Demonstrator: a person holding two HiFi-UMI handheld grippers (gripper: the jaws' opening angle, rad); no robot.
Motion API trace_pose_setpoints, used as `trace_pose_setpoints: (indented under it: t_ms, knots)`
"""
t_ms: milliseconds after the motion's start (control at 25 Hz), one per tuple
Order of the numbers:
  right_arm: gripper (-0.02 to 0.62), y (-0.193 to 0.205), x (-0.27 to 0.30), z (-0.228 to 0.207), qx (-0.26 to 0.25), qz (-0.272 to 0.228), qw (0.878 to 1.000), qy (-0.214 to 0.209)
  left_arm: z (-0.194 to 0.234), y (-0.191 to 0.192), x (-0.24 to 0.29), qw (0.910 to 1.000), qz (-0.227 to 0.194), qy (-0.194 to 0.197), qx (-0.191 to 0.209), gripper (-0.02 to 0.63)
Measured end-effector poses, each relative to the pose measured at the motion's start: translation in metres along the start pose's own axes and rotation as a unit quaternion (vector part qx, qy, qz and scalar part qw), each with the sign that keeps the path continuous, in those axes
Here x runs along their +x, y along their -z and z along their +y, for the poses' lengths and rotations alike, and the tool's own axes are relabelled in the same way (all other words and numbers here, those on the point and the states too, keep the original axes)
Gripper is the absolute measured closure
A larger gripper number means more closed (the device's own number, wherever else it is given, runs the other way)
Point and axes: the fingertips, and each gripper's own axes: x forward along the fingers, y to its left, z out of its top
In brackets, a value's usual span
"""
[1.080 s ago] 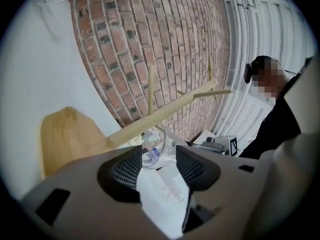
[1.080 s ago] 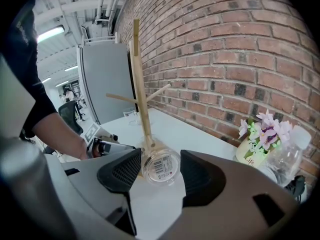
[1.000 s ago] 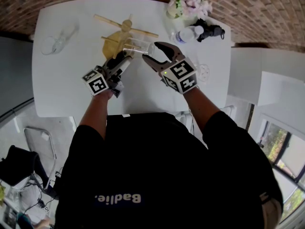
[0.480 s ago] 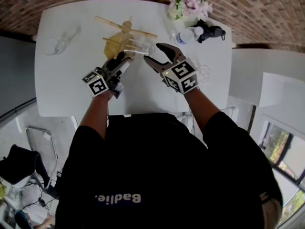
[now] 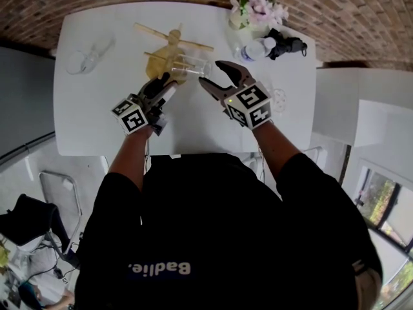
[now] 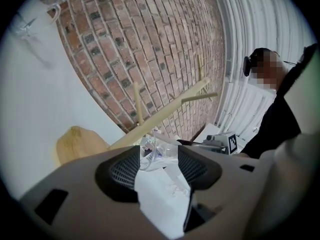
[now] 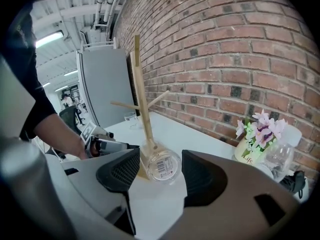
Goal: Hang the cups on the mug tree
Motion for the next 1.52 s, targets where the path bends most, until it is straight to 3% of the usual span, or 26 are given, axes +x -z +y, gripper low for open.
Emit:
trace_pose_setpoints:
  t_ms: [480, 720, 1080, 1520]
  knots:
    - [0.337, -0.020, -0.034, 0.022, 0.007, -0.019, 1.000, 0.010, -0.041, -0.032, -0.033, 0.9963, 0.019, -0.044, 0.071, 0.407]
    - [0.398, -0.028, -0.045, 0.035, 0.019, -0.064, 0.998, 0.022, -0.089, -0.046, -0.045, 0.9947, 0.033, -0.025, 0.093, 0.447]
    - [0.527, -0.033, -0.063, 0.062, 0.028, -0.085, 0.996, 0.030, -0.150, -0.064, -0.053, 0.9890, 0.057, 0.008, 0.136, 0.543]
    - [0.557, -0.056, -0.089, 0.093, 0.040, -0.130, 0.990, 0.026, -0.201, -0.082, -0.055, 0.9802, 0.082, 0.034, 0.177, 0.588]
